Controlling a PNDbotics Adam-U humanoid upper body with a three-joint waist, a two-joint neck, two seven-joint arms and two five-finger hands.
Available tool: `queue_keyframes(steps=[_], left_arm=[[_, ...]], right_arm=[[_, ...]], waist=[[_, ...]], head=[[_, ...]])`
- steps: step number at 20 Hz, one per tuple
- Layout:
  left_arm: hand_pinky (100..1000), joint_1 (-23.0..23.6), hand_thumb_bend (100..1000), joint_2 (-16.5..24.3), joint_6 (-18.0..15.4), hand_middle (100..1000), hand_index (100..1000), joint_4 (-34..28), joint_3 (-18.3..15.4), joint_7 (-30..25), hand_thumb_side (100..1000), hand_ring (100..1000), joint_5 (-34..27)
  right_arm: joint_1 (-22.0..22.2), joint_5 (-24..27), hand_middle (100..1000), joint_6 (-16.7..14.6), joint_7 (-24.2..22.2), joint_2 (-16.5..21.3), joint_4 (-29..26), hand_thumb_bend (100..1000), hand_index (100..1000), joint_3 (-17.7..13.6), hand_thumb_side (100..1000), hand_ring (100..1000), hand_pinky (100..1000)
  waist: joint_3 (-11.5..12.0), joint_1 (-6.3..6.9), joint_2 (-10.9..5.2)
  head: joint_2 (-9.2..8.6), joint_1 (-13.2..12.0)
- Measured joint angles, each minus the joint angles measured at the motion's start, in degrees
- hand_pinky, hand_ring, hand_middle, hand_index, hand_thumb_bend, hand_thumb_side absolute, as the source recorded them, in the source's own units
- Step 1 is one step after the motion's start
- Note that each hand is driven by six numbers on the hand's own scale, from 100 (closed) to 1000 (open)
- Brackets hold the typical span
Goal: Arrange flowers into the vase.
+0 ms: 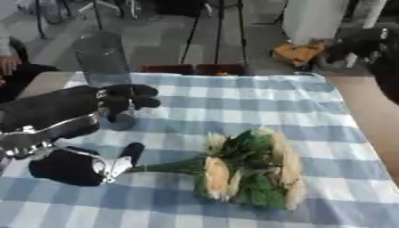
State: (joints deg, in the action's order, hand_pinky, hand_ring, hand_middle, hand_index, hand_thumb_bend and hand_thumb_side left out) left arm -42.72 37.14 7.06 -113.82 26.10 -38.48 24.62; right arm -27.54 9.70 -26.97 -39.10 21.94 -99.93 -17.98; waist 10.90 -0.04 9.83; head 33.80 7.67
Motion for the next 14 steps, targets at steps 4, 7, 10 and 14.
queue_keyframes(steps=[4, 7, 10, 14], left_arm=[[697, -0.8, 100, -1.5, 1.8, 1000, 1000, 0.0, 1.3, -2.0, 708, 913, 0.7], [734, -1.3, 100, -3.1, 2.7, 1000, 1000, 0.8, 2.6, -4.1, 711, 937, 2.2], [754, -1.3, 100, -4.8, 3.0, 1000, 1000, 3.2, 3.9, -5.8, 688, 950, 3.2], [773, -1.3, 104, -6.3, 2.6, 1000, 1000, 6.8, 5.4, -7.3, 641, 963, 4.4]], right_arm=[[0.1, 0.0, 547, 0.2, -0.2, 0.0, 0.0, 100, 793, 0.0, 1000, 618, 761], [0.3, 0.0, 546, 0.3, -0.3, 0.0, 0.0, 100, 793, 0.0, 1000, 617, 763], [0.3, 0.0, 545, 0.5, -0.5, 0.0, 0.0, 100, 793, 0.0, 1000, 616, 764], [0.3, 0.0, 544, 0.7, -0.7, 0.0, 0.0, 100, 793, -0.1, 1000, 616, 765]], waist=[[-0.1, 0.02, 0.10], [0.1, 0.22, 0.14], [0.2, 0.35, 0.35], [0.1, 0.33, 0.42]], head=[[-0.11, -0.1], [-0.12, -0.1], [-0.13, -0.1], [-0.17, -0.1]])
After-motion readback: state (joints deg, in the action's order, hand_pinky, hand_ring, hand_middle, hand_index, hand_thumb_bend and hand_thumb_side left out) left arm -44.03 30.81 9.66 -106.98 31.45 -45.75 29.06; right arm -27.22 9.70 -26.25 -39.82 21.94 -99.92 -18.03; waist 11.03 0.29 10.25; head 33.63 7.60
